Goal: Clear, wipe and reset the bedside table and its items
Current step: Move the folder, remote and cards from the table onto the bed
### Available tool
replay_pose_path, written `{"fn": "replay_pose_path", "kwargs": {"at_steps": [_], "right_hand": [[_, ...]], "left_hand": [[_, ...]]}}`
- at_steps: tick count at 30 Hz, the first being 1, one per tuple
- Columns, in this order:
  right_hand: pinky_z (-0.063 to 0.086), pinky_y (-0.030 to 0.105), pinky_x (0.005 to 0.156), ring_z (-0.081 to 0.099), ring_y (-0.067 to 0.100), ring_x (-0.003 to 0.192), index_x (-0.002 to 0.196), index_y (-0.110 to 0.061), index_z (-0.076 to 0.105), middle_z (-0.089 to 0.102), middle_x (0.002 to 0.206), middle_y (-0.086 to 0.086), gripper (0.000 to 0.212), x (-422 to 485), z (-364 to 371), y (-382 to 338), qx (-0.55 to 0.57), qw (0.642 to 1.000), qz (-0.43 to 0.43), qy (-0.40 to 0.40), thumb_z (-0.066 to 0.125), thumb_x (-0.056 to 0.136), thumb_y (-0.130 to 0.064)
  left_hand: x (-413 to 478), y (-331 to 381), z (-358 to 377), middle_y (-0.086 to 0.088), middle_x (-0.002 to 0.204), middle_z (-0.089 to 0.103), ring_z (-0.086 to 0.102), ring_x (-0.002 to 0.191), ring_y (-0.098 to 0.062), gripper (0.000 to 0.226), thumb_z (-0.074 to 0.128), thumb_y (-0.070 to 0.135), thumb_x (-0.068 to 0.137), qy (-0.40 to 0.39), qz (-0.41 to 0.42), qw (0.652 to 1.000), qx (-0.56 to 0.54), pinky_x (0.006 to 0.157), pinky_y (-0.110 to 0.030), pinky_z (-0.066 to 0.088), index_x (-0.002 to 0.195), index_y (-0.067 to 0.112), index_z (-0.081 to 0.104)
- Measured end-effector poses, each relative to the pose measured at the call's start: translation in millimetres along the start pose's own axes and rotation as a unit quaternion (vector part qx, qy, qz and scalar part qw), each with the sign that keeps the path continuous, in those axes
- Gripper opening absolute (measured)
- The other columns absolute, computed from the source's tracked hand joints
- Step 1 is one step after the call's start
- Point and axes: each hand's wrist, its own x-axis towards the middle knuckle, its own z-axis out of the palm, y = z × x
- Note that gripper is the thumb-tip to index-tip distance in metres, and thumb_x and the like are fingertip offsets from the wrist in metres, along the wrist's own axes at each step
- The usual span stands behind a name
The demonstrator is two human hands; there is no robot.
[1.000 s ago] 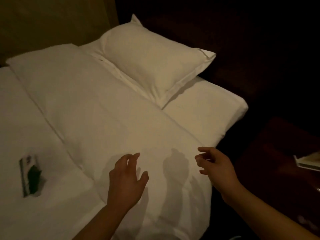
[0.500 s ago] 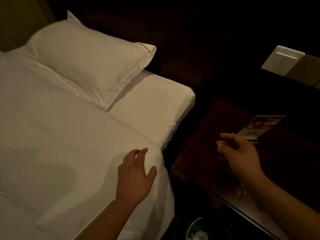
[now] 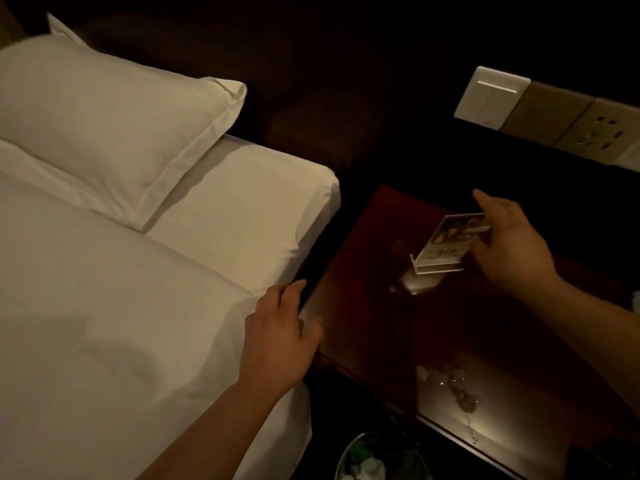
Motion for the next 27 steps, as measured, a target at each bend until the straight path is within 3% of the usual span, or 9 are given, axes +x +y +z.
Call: {"fn": "replay_pose_path", "kwargs": {"at_steps": [4, 6, 9, 12, 17, 21, 24, 27], "right_hand": [[0.047, 0.033, 0.072, 0.05, 0.032, 0.124, 0.152, -0.028, 0.024, 0.029, 0.153, 0.007, 0.073, 15, 13, 12, -0.017, 0.999, 0.007, -0.044, 0.06, 0.09, -0.012], [0.047, 0.036, 0.076, 0.052, 0.034, 0.12, 0.148, -0.022, 0.032, 0.034, 0.149, 0.009, 0.064, 20, 19, 15, -0.027, 0.999, -0.003, -0.047, 0.061, 0.091, -0.016], [0.046, 0.035, 0.074, 0.057, 0.031, 0.102, 0.126, -0.015, 0.057, 0.051, 0.126, 0.012, 0.035, 23, 19, 15, -0.027, 0.999, -0.021, -0.022, 0.06, 0.092, -0.02], [0.041, 0.032, 0.069, 0.05, 0.016, 0.087, 0.109, -0.014, 0.066, 0.058, 0.108, 0.007, 0.02, 19, 9, 8, -0.027, 0.998, -0.046, -0.024, 0.061, 0.091, -0.021], [0.052, 0.033, 0.068, 0.058, 0.013, 0.086, 0.104, -0.023, 0.066, 0.06, 0.101, -0.003, 0.017, -9, -10, -48, 0.031, 0.991, -0.126, -0.022, 0.063, 0.088, -0.028], [0.054, 0.039, 0.073, 0.06, 0.014, 0.088, 0.1, -0.027, 0.069, 0.061, 0.096, -0.006, 0.014, -33, -7, -116, 0.088, 0.98, -0.168, -0.054, 0.067, 0.086, -0.028], [0.052, 0.034, 0.072, 0.059, 0.012, 0.086, 0.099, -0.027, 0.069, 0.061, 0.094, -0.009, 0.013, -54, 5, -166, 0.122, 0.969, -0.199, -0.078, 0.067, 0.085, -0.028], [0.052, 0.036, 0.073, 0.06, 0.012, 0.085, 0.097, -0.028, 0.07, 0.062, 0.092, -0.009, 0.013, -71, 17, -208, 0.166, 0.957, -0.213, -0.103, 0.068, 0.085, -0.028]], "left_hand": [[7, 11, 17, -0.003, 0.129, 0.054, 0.057, 0.109, -0.023, 0.057, 0.057, 0.036, 0.088, 0.001, 0.007, 1.0, -0.015, 0.094, -0.047, 0.049, 0.142, 0.022, 0.048], [7, 13, 24, -0.002, 0.129, 0.055, 0.056, 0.112, -0.022, 0.06, 0.054, 0.038, 0.085, 0.002, 0.01, 1.0, -0.016, 0.095, -0.045, 0.048, 0.142, 0.022, 0.048], [8, 13, 32, -0.003, 0.13, 0.055, 0.055, 0.115, -0.022, 0.057, 0.06, 0.035, 0.088, -0.007, 0.019, 1.0, -0.02, 0.097, -0.044, 0.047, 0.142, 0.022, 0.047], [8, 14, 37, -0.002, 0.133, 0.053, 0.053, 0.118, -0.022, 0.059, 0.065, 0.033, 0.088, -0.021, 0.019, 0.999, -0.034, 0.099, -0.044, 0.047, 0.144, 0.023, 0.045], [9, 16, 31, 0.014, 0.129, 0.045, 0.047, 0.122, -0.007, 0.067, 0.07, 0.047, 0.082, -0.029, -0.002, 0.989, -0.146, 0.095, -0.019, 0.037, 0.142, 0.038, 0.042], [10, 15, 9, 0.019, 0.143, 0.047, 0.046, 0.128, 0.001, 0.084, 0.073, 0.058, 0.073, -0.032, -0.042, 0.964, -0.261, 0.1, -0.017, 0.036, 0.147, 0.038, 0.04], [1, 3, -17, 0.029, 0.121, 0.065, 0.059, 0.111, 0.011, 0.061, 0.073, 0.05, 0.076, -0.015, -0.027, 0.956, -0.293, 0.083, -0.003, 0.043, 0.134, 0.04, 0.057], [-12, -19, -44, 0.018, 0.095, 0.076, 0.07, 0.089, 0.002, 0.021, 0.066, 0.031, 0.085, 0.027, -0.04, 0.951, -0.304, 0.073, -0.012, 0.051, 0.104, 0.036, 0.073]]}}
